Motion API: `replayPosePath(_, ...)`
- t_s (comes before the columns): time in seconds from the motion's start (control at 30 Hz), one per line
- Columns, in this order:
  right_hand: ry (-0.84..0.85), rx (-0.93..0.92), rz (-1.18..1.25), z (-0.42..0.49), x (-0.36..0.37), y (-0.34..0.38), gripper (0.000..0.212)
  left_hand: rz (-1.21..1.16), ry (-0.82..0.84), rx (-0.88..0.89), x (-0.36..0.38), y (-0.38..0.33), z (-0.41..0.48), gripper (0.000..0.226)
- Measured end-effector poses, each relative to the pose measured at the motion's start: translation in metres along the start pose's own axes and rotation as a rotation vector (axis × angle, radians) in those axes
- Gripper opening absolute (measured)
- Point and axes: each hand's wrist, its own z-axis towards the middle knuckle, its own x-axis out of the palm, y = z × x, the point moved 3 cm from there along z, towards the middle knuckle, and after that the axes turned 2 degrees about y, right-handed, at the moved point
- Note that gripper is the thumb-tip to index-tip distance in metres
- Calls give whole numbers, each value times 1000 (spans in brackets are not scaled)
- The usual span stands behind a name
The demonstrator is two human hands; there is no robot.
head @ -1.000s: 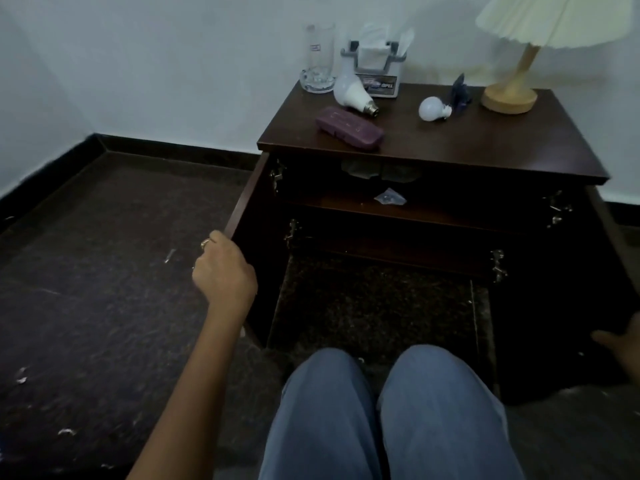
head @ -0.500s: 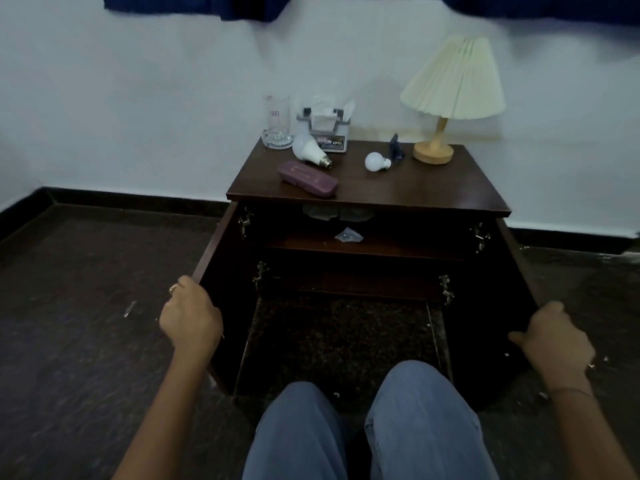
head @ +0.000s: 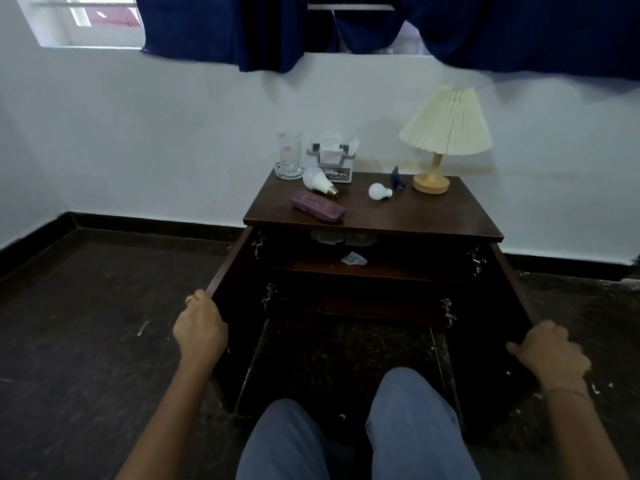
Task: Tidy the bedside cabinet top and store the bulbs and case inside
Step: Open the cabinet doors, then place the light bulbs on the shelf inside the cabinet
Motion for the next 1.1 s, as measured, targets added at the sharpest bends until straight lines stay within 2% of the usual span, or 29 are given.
replayPosePath(0.1, -113, -13, 15, -8, -20, 16, 74, 9, 24, 10, 1, 2, 4, 21)
replayPosePath(0.2, -238, -176, 54, -20, -43, 57, 71, 8, 73, -30, 5, 1, 7, 25)
replayPosePath(0.37, -238, -433, 112, -25, -63, 140, 68, 88, 124, -100, 9, -9, 13, 73)
replayPosePath(0.47, -154, -538, 170, -23, -58, 182, 68, 51, 92, -43, 1, -32, 20, 77)
replayPosePath(0.7, 19, -716, 390, -2, -48, 251, 56, -99, 26, 127, -34, -113, 61, 70)
replayPosePath(0.9, 313, -590, 815, 43, -31, 293, 41, -206, 33, 252, -50, -184, 120, 58)
replayPosePath(1.1, 602, -445, 1071, 86, -3, 360, 36, -283, 133, 266, -34, -240, 207, 42)
